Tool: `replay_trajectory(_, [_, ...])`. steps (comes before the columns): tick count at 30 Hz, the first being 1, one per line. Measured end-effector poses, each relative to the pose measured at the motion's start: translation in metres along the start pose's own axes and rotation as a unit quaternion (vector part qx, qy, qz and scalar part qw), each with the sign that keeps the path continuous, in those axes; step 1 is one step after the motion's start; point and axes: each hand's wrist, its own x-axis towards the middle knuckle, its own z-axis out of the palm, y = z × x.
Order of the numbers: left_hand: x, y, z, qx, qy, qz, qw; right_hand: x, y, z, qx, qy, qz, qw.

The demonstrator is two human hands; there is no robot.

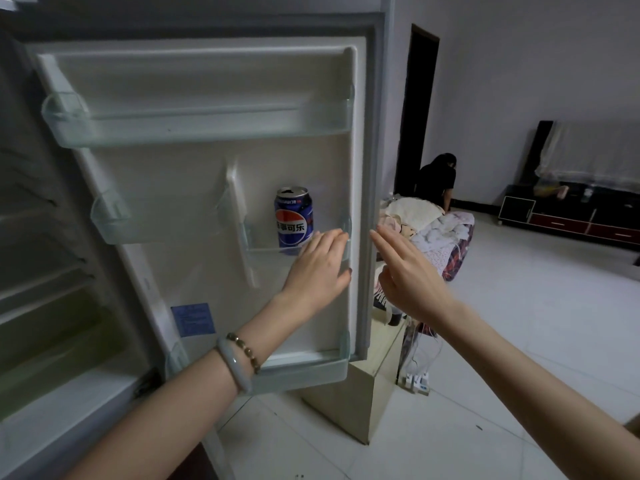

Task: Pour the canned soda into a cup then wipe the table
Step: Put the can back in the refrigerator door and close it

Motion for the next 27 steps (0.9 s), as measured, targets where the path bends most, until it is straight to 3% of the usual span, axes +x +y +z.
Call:
replay_trajectory(9, [-0.009,0.014,0.012,0.038,0.012,-0.026,0.999,-0.037,0.015,-0.006,-0.045,-0.017,-0.005,0.999])
replay_trajectory(21, [-0.074,0.022,-0.019,-0.032,0.096,-0.014,0.995,-0.081,-0.004,-0.034,-0.024,0.010,-0.025,0.999])
replay_trajectory(27, [-0.130,0.033,-0.055,-0.063,0.098,-0.046,0.992,-0.110,-0.038,-0.051,-0.025,0.015,-0.049,0.998])
